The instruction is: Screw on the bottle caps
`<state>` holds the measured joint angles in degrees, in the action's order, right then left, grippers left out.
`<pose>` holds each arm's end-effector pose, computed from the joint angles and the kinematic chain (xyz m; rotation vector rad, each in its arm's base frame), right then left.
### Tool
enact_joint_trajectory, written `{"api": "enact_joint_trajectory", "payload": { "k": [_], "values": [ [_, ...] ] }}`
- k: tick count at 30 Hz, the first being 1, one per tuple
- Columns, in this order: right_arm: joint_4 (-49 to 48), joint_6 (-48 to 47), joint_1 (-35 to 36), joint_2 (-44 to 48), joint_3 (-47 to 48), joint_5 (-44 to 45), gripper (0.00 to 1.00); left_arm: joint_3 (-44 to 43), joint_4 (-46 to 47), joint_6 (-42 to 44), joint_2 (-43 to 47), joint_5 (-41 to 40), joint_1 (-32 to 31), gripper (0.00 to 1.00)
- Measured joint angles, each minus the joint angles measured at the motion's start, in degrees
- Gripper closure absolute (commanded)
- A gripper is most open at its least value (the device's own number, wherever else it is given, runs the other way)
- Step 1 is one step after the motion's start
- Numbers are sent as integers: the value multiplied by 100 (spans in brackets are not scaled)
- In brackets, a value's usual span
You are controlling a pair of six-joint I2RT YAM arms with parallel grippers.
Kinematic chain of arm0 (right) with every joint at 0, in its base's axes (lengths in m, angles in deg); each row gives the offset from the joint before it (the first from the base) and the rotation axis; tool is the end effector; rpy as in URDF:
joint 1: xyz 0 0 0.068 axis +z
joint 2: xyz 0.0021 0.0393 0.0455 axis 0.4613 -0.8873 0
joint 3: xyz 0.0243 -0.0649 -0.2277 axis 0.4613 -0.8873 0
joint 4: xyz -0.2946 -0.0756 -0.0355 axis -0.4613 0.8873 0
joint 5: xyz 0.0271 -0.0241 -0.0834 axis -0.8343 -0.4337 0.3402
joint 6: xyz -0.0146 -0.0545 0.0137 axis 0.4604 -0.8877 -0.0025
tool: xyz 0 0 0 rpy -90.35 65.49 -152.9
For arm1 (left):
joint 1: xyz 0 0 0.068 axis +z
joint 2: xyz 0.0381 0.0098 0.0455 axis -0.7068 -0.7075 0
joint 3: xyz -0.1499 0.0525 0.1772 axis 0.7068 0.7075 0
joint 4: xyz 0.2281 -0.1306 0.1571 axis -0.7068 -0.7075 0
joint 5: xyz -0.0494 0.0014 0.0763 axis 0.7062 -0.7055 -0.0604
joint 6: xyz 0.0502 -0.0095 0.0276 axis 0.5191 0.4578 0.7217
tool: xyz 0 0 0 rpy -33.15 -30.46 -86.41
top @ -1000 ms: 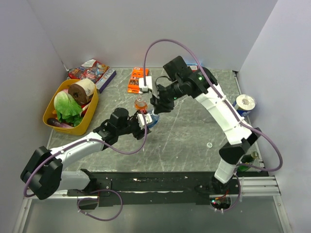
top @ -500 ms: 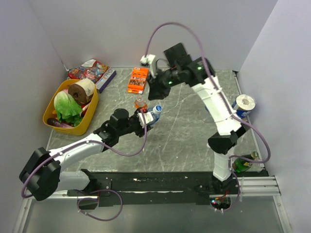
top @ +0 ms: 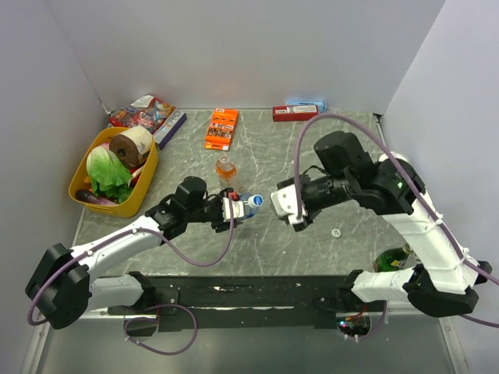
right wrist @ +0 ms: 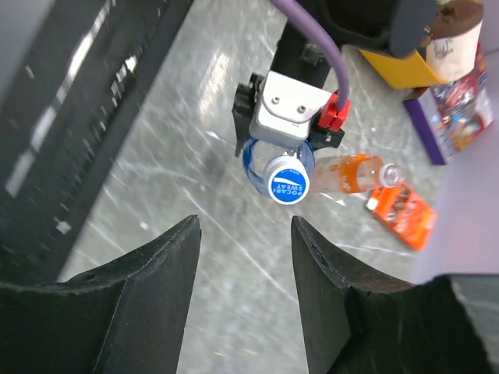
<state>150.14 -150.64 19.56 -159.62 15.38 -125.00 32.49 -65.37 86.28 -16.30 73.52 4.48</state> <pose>0.1499 0.1961 0.4564 -2.0017 0.9870 0.5442 0.2263 -0.2205 0.1854 1.4768 1.4015 -0.6014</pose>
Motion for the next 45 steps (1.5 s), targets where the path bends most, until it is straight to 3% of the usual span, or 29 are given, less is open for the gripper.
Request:
{"api": "enact_joint_trajectory", "payload": {
  "k": [8, 26, 33, 39, 45],
  "values": [
    [-254, -949, 337, -361, -352, 485, 41, -249, -299, 503, -76, 146, 9, 99],
    [-472, -1397, 422, -551, -450, 577, 50, -341, -343, 837, -118, 188, 9, 99],
    [-494, -1410, 422, -599, -494, 573, 64, -350, -328, 800, -151, 186, 24, 99],
    [-542, -1309, 422, -610, -501, 658, 95, -350, -240, 649, -205, 179, 35, 99],
    [-555, 199, 153, -1213, 297, 964, 100, -280, 334, -251, -236, -479, 35, 99]
  ]
}}
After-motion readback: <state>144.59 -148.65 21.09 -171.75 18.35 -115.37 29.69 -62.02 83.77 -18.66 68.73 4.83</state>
